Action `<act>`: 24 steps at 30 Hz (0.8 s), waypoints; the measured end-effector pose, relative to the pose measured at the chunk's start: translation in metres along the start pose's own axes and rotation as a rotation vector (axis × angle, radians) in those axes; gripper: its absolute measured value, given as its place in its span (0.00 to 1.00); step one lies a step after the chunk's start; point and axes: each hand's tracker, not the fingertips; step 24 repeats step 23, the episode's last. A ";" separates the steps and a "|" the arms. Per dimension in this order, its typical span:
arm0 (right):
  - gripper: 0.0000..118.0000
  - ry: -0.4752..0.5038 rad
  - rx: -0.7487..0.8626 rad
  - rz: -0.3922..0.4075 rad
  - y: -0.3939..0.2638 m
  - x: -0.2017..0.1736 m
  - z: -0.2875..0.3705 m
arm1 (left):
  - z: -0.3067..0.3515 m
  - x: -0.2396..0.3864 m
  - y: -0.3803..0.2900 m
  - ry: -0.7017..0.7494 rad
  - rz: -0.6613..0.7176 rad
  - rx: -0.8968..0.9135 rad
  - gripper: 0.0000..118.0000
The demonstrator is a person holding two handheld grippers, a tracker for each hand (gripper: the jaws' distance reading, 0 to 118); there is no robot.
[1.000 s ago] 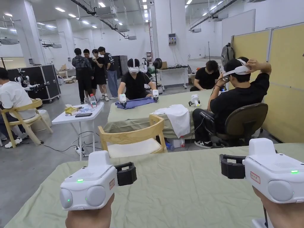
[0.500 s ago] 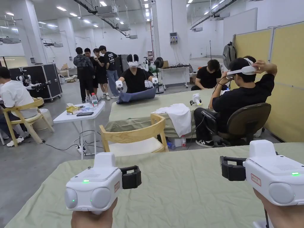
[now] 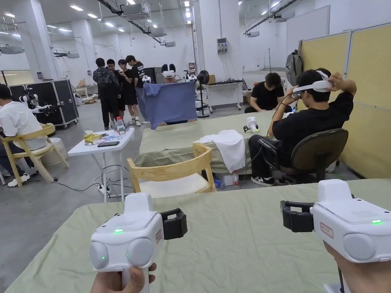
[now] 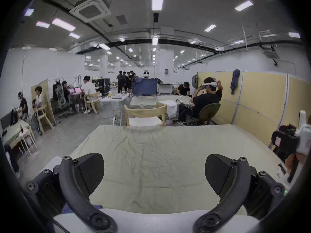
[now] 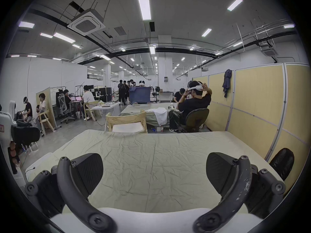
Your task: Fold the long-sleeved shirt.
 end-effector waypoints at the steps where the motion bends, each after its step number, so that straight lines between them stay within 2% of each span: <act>1: 1.00 0.000 0.000 0.000 0.000 0.000 0.000 | 0.002 0.001 -0.001 -0.001 -0.007 0.026 1.00; 8: 1.00 -0.001 0.001 0.002 0.002 0.001 0.002 | 0.007 -0.003 -0.001 -0.033 0.078 -0.011 1.00; 14: 1.00 -0.005 0.001 0.005 0.003 0.002 0.003 | 0.008 -0.001 -0.003 0.043 0.006 0.016 1.00; 24: 1.00 -0.007 0.003 0.014 0.004 0.000 0.005 | 0.002 -0.012 -0.003 0.049 0.044 -0.005 0.98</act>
